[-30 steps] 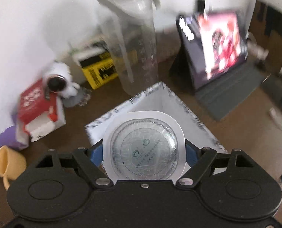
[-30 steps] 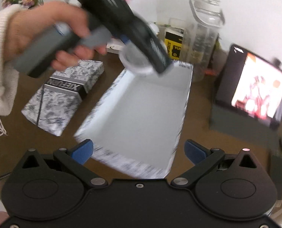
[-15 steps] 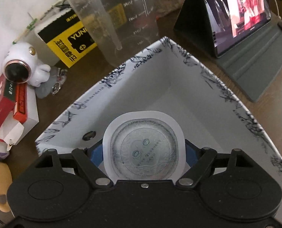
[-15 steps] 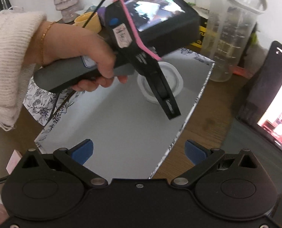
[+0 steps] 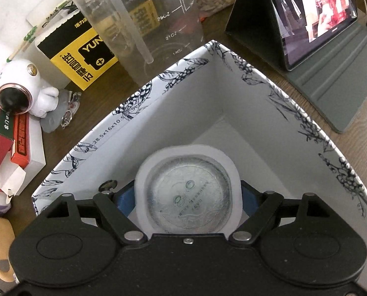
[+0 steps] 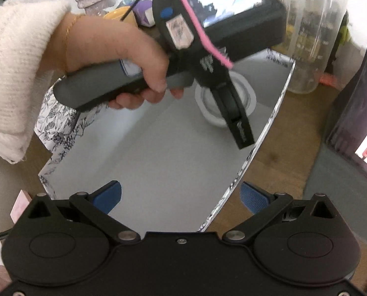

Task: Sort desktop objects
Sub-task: 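Carry the compact case into the open floral box and open the left tool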

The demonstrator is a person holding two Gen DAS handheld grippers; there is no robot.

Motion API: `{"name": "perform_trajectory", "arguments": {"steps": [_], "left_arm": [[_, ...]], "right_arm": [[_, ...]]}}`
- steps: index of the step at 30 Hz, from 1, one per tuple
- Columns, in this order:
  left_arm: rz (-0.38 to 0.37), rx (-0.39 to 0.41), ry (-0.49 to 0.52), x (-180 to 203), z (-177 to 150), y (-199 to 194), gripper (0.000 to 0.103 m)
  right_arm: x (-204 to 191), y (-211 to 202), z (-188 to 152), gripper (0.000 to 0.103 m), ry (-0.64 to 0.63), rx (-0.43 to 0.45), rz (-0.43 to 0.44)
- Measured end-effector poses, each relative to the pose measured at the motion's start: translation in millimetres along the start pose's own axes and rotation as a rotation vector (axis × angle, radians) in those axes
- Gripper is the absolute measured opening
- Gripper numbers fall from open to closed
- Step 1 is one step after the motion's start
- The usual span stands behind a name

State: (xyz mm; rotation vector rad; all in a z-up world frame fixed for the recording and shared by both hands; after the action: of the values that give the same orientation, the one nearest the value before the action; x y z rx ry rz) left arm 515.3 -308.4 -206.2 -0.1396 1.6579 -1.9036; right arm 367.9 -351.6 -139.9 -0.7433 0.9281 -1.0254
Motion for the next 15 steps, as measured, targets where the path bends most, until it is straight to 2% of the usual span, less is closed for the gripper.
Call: {"name": "perform_trajectory", "arguments": {"steps": [4, 8, 11, 13, 15], "left_arm": [[0.026, 0.012, 0.001, -4.2, 2.2, -13.7, 0.089], [0.054, 0.073, -0.011, -12.2, 1.8, -53.7, 0.091], [0.101, 0.134, -0.025, -11.3, -4.0, -95.7, 0.094], [0.117, 0.171, -0.049, -14.1, -12.7, -121.7, 0.101], [0.124, 0.203, -0.078, -17.4, -25.2, -146.2, 0.101]], "right_arm": [[2.1, -6.6, -2.2, 0.103, 0.003, 0.013, -0.016], [4.0, -13.4, -4.4, 0.103, 0.005, 0.027, -0.031], [-16.5, -31.0, -12.2, 0.103, 0.0, 0.068, -0.04], [-30.2, -42.8, -17.4, 0.103, -0.004, 0.096, -0.046], [-43.9, -54.7, -22.6, 0.103, -0.008, 0.124, -0.052]]}}
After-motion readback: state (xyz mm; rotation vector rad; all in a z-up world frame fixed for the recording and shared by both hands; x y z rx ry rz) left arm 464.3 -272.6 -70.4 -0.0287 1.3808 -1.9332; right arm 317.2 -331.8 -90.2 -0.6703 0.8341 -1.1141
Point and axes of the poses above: each gripper's, at about its wrist camera, not at the fingertips, and y roughly the way its jaws point, x to its right, z to its top, the point moved 5 cm from there along y, roughly the way its jaws point, and after that the axes turned 13 degrees about y, right-handed, at the moved point
